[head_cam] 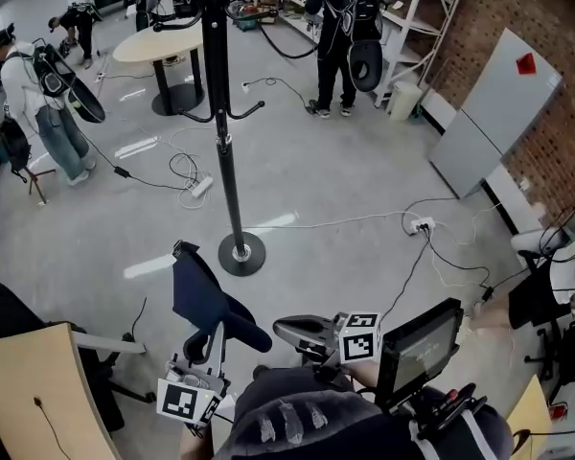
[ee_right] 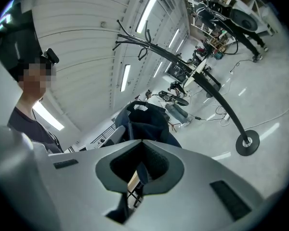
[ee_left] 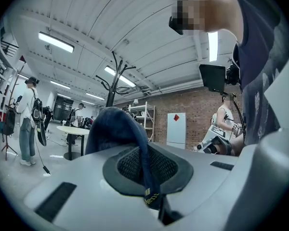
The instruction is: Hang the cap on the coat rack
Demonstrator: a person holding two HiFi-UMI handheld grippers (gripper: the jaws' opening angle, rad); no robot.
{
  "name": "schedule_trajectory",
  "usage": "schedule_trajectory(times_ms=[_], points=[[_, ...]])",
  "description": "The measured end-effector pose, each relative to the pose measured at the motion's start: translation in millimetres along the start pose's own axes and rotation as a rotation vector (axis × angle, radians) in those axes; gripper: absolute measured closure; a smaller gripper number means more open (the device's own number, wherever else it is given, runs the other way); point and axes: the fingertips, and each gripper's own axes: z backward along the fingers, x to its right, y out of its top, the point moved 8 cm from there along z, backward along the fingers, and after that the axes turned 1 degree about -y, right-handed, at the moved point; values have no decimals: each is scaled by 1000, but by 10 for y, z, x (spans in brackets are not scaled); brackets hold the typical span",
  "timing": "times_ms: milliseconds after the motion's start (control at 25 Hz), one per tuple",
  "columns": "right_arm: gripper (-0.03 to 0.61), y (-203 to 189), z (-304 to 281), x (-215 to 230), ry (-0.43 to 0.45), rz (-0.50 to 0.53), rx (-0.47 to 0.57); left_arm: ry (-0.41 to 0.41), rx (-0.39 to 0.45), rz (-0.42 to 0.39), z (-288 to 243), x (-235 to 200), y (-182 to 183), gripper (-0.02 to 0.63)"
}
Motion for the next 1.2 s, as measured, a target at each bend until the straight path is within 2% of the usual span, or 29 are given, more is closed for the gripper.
schedule_trajectory(times_ms=[280, 520, 760, 960, 1200], points=[[575, 398, 378, 300, 28, -56, 74, -7, -38, -17, -605, 223, 162, 592], [575, 663, 470, 463, 66, -18, 73, -15, -38, -44, -943, 318, 219, 592], [575, 1033, 903, 791, 84, -22, 85, 6, -23, -69, -1537, 585, 282, 592], [575, 1015, 947, 915, 97, -18, 32, 45, -13, -67, -1571, 608, 200, 592], [575, 1115, 934, 1000, 123, -36, 11, 74, -34, -30, -1705, 641, 279, 592]])
